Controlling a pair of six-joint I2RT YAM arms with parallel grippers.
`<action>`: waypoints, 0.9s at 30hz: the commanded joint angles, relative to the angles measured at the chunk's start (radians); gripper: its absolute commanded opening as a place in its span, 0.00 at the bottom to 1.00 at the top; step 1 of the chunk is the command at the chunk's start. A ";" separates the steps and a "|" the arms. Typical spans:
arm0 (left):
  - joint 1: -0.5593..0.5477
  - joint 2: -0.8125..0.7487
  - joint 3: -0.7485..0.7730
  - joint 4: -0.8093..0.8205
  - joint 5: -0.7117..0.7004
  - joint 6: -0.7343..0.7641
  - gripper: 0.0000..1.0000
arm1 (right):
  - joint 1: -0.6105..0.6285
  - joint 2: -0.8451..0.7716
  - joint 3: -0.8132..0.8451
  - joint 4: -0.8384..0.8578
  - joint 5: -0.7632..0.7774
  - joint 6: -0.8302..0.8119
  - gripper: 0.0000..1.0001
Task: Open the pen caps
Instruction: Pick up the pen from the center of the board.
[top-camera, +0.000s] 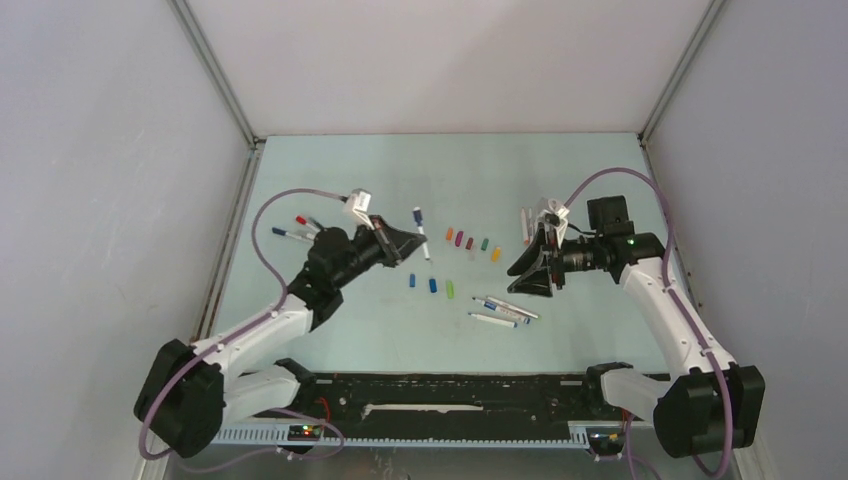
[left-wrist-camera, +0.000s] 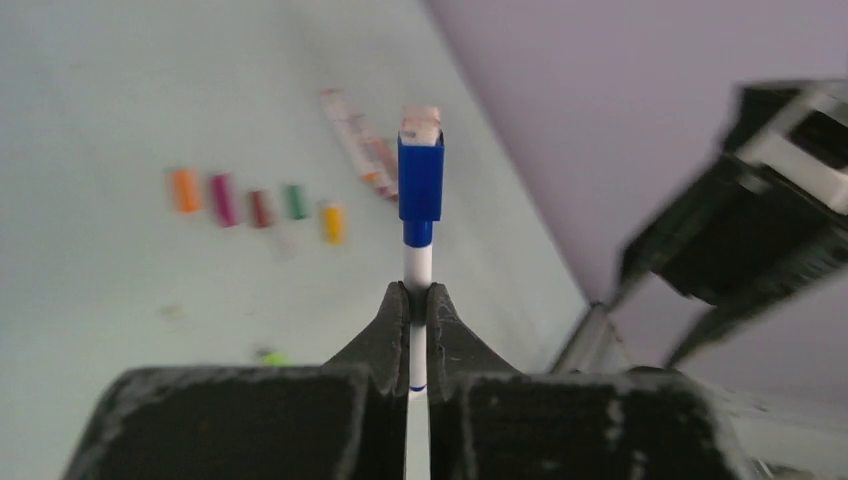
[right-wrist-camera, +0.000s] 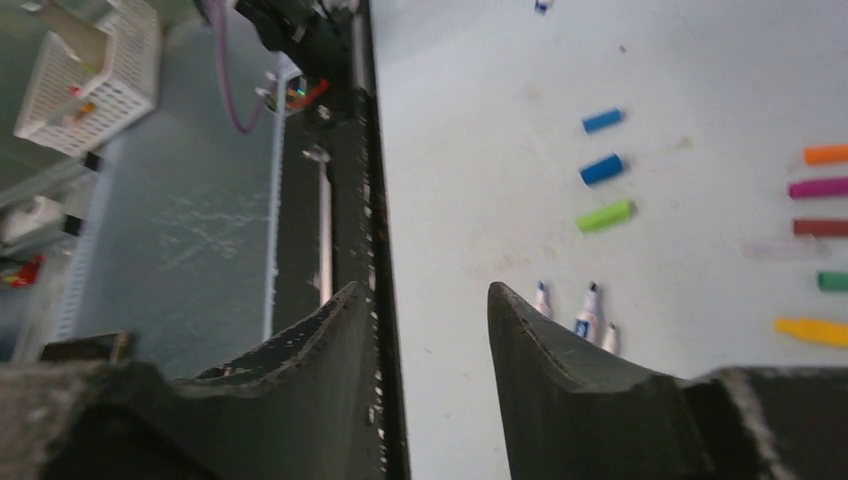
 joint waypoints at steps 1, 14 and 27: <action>-0.177 -0.002 -0.007 0.322 -0.096 -0.073 0.00 | 0.001 -0.043 -0.024 0.232 -0.192 0.274 0.53; -0.440 0.287 0.247 0.451 -0.187 -0.087 0.00 | 0.000 -0.074 -0.174 0.769 -0.077 0.871 0.70; -0.495 0.352 0.303 0.451 -0.209 -0.080 0.00 | -0.012 -0.050 -0.174 0.805 -0.034 0.942 0.51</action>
